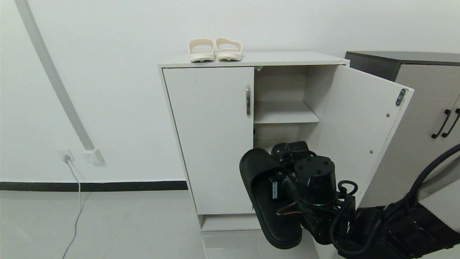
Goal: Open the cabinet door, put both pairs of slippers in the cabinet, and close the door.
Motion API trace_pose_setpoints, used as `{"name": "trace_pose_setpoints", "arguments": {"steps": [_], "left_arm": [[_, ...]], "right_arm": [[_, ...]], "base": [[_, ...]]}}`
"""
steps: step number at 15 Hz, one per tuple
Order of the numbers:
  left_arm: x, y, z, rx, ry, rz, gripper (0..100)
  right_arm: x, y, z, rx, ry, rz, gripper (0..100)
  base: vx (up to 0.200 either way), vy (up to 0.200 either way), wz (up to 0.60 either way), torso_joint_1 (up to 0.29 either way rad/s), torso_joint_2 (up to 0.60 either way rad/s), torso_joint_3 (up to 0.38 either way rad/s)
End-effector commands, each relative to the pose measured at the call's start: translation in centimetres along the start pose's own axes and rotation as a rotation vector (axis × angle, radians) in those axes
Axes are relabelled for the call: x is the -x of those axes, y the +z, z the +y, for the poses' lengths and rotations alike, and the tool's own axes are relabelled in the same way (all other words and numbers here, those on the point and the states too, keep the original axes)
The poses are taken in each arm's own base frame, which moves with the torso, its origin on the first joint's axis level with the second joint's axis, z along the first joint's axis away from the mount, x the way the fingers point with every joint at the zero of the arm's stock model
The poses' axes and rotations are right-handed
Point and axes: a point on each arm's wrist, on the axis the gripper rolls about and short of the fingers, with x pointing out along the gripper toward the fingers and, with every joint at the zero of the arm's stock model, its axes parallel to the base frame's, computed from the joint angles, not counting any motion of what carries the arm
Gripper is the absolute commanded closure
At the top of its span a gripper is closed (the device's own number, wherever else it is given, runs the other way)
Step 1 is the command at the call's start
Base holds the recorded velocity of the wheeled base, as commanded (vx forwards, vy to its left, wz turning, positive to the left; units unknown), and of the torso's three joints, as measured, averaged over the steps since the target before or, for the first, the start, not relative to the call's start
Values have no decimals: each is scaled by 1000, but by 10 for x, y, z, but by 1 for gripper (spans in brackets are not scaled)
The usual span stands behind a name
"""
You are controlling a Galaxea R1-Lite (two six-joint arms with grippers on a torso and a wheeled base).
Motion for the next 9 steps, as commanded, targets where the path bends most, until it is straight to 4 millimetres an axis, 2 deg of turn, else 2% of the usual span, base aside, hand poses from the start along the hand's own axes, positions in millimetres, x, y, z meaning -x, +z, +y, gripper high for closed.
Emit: {"name": "trace_pose_setpoints", "arguments": {"steps": [1,9], "left_arm": [[0,0,0,2,0,2,100],[0,0,0,3,0,2,100]], "right_arm": [[-3,-1,1,1,-5,1,100],[-11,-8,11,-21,18,-30,100]], "base": [[0,-200,0,7,-2,-22],[0,0,0,0,0,0]]}}
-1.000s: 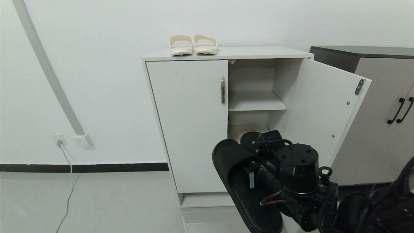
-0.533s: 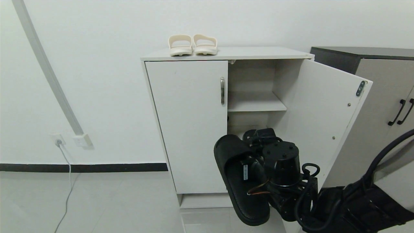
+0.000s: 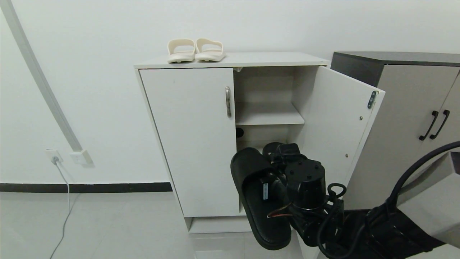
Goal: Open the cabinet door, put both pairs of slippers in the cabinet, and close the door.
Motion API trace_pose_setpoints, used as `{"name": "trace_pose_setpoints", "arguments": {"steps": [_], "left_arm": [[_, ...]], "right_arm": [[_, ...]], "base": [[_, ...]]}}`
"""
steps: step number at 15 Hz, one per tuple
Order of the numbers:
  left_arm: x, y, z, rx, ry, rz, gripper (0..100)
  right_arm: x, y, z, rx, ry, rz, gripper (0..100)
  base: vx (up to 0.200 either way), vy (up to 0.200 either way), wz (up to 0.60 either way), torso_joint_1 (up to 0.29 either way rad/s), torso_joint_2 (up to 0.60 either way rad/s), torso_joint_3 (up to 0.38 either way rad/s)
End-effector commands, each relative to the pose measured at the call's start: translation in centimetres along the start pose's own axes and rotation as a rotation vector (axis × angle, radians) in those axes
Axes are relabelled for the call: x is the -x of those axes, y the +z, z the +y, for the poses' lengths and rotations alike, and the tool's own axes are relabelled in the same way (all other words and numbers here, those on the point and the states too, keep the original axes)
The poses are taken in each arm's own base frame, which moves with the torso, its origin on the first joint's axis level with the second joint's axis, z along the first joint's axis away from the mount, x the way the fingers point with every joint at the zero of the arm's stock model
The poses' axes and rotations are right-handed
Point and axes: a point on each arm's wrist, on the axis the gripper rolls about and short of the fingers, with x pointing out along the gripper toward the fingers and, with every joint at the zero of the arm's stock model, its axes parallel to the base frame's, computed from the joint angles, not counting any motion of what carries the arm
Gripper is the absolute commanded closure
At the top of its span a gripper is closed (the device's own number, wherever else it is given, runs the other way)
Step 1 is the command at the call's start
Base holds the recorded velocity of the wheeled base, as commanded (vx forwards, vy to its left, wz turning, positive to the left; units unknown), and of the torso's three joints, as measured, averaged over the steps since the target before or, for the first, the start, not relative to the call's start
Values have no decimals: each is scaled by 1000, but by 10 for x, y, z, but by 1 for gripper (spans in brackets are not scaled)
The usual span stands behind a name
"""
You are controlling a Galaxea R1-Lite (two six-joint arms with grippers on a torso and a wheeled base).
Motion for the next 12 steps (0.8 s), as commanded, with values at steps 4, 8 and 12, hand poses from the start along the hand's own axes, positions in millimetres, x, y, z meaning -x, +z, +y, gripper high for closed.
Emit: {"name": "trace_pose_setpoints", "arguments": {"steps": [4,8,12], "left_arm": [[0,0,0,1,-1,3,100],[0,0,0,1,-1,3,100],[0,0,0,1,-1,3,100]], "right_arm": [[-22,-21,-12,23,-60,45,100],[-37,-32,-24,33,-106,67,100],[-51,-44,-37,42,-153,95,100]], "base": [[0,0,0,0,0,0],[0,0,0,0,0,0],[0,0,0,0,0,0]]}}
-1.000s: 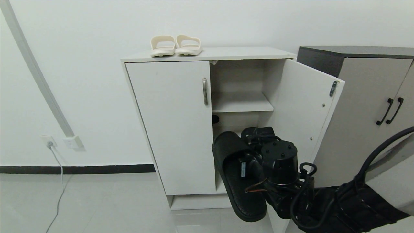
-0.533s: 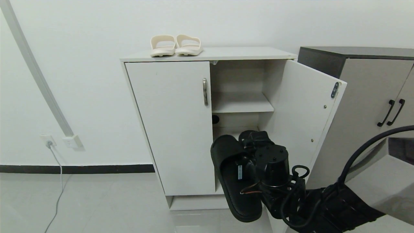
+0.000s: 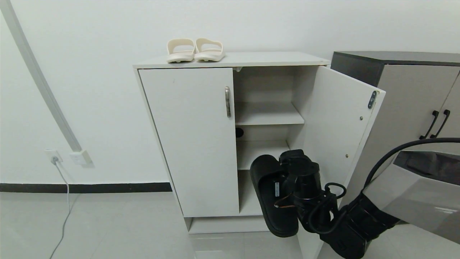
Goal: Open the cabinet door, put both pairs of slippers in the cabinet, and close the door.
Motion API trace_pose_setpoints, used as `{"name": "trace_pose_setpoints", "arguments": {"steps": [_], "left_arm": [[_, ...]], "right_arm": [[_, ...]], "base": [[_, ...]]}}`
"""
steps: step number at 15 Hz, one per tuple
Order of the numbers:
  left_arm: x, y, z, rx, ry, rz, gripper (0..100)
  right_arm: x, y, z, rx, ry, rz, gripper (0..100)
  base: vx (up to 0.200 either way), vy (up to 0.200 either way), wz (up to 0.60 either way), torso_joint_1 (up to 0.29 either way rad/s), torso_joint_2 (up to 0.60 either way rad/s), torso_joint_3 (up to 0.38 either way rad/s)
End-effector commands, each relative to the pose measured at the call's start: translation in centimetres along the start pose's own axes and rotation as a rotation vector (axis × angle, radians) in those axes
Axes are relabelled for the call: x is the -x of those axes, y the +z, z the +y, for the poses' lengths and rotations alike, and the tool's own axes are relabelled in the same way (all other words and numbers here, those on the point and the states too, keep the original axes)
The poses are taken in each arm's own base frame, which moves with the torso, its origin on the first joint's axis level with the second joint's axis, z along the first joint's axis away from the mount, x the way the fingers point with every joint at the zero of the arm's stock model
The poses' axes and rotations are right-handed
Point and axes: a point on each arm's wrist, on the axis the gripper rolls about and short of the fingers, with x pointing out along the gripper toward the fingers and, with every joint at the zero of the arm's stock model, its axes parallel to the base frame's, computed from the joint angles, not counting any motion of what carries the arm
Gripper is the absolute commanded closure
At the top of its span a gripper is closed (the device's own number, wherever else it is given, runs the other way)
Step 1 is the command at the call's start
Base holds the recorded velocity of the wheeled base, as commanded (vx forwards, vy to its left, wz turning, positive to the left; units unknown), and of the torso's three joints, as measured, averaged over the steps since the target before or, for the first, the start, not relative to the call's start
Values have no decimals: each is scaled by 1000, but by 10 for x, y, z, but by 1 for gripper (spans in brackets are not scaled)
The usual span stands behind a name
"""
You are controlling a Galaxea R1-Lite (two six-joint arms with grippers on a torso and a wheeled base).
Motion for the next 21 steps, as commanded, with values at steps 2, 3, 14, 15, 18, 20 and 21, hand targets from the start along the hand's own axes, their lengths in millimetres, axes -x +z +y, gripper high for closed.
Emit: {"name": "trace_pose_setpoints", "arguments": {"steps": [2,3,14,15,18,20,21], "left_arm": [[0,0,0,0,1,2,100],[0,0,0,0,1,2,100],[0,0,0,2,1,2,100],[0,0,0,0,1,2,100],[0,0,0,-1,1,2,100],[0,0,0,-1,1,2,100],[0,0,0,-1,1,2,100]], "right_arm": [[-13,-11,-6,11,-31,25,100],[-18,-13,-11,10,-49,31,100],[-22,-17,-12,21,-71,46,100],[-16,-18,-1,27,-41,43,100],[-14,-22,25,25,23,26,100],[-27,-27,34,6,23,16,100],[-28,-27,34,3,22,15,100]], "base": [[0,0,0,0,0,0],[0,0,0,0,0,0],[0,0,0,0,0,0],[0,0,0,0,0,0],[0,0,0,0,0,0],[0,0,0,0,0,0],[0,0,0,0,0,0]]}}
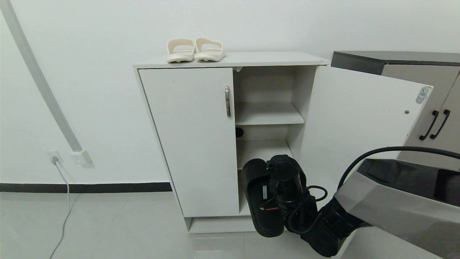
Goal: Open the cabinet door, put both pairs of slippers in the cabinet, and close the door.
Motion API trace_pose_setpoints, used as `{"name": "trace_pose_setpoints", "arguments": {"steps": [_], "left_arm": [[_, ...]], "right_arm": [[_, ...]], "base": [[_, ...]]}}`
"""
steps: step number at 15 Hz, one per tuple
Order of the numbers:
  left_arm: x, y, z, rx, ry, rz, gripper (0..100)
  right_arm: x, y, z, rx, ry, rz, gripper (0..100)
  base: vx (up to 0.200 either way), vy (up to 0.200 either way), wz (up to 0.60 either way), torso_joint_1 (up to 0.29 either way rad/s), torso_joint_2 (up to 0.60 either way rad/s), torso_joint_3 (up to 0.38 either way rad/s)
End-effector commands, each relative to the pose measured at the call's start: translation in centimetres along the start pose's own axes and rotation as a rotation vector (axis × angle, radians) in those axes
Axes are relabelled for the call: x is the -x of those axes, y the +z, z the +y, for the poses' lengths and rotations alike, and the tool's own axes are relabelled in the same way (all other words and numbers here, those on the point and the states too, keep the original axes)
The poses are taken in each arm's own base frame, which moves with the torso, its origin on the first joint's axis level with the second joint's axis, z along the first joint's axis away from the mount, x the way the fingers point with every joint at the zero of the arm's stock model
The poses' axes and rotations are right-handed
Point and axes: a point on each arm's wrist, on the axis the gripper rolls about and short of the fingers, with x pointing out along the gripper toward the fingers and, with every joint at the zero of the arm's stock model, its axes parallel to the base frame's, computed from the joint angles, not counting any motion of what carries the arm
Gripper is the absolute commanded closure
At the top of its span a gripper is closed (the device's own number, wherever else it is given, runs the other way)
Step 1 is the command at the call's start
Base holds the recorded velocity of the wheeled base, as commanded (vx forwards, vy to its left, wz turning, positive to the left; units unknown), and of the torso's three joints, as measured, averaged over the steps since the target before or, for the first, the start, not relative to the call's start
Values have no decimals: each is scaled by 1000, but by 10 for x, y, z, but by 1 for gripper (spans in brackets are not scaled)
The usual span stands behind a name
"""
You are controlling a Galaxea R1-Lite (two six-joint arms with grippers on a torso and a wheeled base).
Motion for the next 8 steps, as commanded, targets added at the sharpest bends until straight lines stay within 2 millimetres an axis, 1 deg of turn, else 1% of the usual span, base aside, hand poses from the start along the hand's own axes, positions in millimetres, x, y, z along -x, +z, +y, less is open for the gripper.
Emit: {"name": "trace_pose_setpoints", "arguments": {"steps": [1,3,6,8], "left_arm": [[0,0,0,0,0,1,100],[0,0,0,0,0,1,100],[0,0,0,-1,-1,1,100],[0,0,0,-1,-1,1,100]], "right_arm": [[-13,-8,6,-8,-7,0,100],[-21,-12,5,-7,-16,2,100],[-35,-9,6,-4,-35,18,100],[-40,-12,7,-15,-40,24,100]], "base": [[0,0,0,0,0,0],[0,0,0,0,0,0],[0,0,0,0,0,0],[0,0,0,0,0,0]]}}
